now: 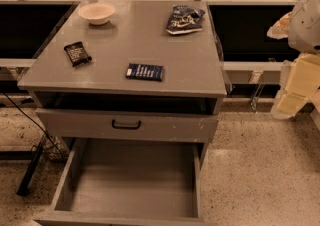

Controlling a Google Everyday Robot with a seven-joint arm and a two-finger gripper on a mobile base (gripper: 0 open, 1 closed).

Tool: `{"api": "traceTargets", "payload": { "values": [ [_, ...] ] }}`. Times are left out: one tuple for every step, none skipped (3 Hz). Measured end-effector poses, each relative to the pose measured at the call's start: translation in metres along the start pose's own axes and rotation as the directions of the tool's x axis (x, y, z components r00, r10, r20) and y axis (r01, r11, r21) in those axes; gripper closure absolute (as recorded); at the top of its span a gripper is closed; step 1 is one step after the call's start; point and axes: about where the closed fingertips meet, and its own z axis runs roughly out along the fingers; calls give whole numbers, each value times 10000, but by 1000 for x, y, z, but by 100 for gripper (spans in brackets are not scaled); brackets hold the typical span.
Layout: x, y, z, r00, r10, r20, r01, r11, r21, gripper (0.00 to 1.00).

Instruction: Place rxbar blueberry into middle drawer

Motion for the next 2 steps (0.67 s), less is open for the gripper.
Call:
{"api": "traceTargets", "payload": {
  "values": [
    [-8,-5,3,10000,-39,57,39,9999,98,0],
    [-43,-32,25,9997,-154,211,152,9999,81,0]
  ]
}}
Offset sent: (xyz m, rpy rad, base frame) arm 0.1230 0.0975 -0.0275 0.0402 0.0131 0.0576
